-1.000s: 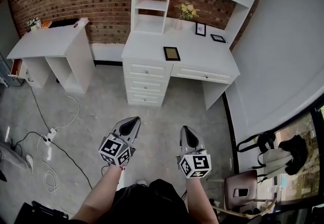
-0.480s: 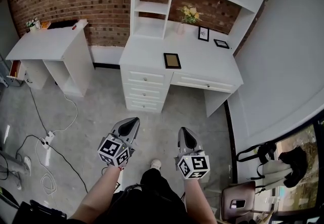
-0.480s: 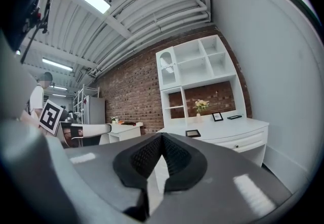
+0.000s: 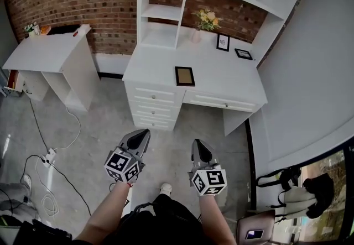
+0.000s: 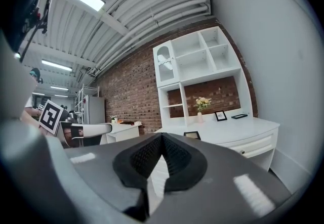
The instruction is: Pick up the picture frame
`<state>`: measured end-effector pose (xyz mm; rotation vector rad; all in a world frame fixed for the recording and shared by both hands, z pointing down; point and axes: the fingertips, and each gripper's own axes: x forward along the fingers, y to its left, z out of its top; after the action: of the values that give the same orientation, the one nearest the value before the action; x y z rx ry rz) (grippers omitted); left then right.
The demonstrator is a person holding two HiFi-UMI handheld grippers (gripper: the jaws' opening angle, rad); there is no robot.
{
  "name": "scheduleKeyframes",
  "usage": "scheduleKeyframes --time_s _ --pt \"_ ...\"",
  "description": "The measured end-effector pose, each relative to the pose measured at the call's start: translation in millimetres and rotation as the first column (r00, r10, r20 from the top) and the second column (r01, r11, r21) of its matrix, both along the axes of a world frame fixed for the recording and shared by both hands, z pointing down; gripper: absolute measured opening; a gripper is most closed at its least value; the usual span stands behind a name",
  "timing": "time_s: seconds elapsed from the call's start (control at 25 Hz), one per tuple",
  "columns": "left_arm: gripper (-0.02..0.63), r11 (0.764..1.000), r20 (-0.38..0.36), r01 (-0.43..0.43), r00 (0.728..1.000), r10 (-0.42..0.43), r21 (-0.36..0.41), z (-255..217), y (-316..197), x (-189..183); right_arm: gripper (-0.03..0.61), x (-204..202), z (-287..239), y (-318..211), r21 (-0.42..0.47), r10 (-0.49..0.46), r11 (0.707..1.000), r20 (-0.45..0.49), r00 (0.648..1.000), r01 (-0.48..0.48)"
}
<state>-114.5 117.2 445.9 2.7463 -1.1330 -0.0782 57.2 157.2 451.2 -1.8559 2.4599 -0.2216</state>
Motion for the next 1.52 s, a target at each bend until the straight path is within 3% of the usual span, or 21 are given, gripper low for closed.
scheduleKeyframes --time_s 0.44,0.96,1.52 --pt "-0.014 1.0 -0.009 0.018 1.0 -0.018 -0.012 4 -64 30 0.003 30 9 -69 -0.023 -0.014 1.0 0.01 1.0 0.014" --pt "-0.014 0.996 -0.03 0.086 0.996 -0.087 -0.022 9 -115 37 0.003 37 14 -130 -0.041 -0.095 0.995 -0.012 0.995 0.094" --pt "-0.014 0.997 0.01 0.048 0.999 -0.048 -0.064 35 -164 58 0.003 47 43 -182 -0.121 -0.089 0.989 -0.003 0.996 0.088"
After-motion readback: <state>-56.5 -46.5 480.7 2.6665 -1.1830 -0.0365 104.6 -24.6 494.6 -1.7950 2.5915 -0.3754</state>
